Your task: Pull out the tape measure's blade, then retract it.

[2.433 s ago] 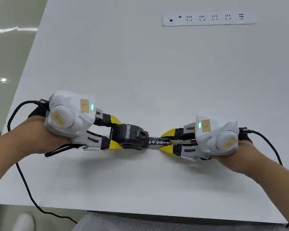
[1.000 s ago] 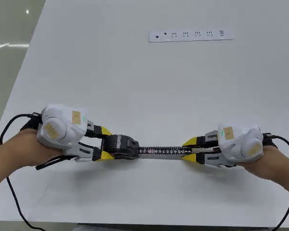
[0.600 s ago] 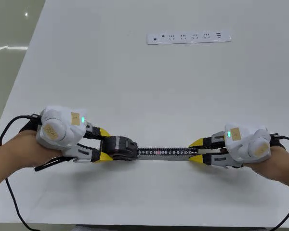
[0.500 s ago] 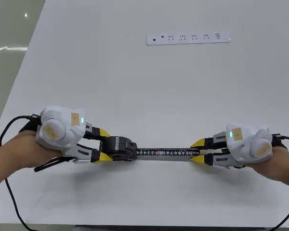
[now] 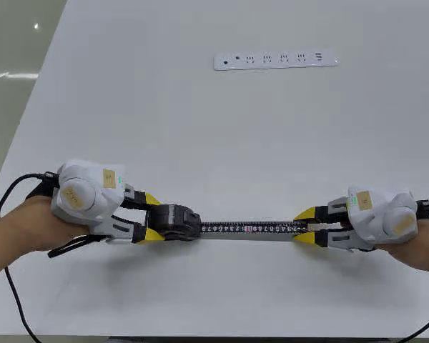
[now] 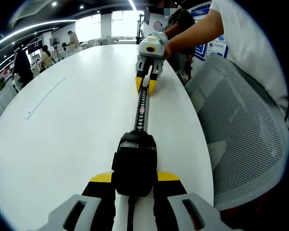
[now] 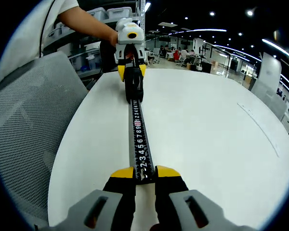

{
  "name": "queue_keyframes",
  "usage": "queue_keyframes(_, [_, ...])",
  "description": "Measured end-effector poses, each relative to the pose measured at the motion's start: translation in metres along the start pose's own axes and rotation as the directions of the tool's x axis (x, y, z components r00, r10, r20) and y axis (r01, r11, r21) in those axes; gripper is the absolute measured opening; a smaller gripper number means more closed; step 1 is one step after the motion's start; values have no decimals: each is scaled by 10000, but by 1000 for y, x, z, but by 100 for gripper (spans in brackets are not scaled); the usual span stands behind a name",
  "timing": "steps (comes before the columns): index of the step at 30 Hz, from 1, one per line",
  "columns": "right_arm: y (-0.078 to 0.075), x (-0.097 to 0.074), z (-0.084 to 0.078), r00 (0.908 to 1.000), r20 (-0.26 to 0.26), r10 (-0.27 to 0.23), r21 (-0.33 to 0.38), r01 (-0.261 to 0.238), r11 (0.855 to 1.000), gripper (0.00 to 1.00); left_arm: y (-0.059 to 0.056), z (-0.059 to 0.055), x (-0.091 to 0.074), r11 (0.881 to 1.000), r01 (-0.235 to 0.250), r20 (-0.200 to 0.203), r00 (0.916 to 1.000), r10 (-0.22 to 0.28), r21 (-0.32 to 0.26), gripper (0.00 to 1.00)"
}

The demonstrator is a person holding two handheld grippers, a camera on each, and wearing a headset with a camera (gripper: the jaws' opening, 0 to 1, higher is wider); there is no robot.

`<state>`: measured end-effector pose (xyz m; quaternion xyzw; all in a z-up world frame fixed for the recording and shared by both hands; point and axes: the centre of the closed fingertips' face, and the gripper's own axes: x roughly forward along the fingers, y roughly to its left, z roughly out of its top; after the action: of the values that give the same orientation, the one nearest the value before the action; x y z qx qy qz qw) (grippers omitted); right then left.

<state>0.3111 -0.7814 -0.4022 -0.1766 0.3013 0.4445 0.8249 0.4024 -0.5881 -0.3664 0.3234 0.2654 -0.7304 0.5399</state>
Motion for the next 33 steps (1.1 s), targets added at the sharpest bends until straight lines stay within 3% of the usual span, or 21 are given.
queue_keyframes(33, [0, -28, -27, 9983, -489, -316, 330, 332, 9989, 12, 0, 2, 1, 10000, 4, -123, 9999, -5, -9, 27])
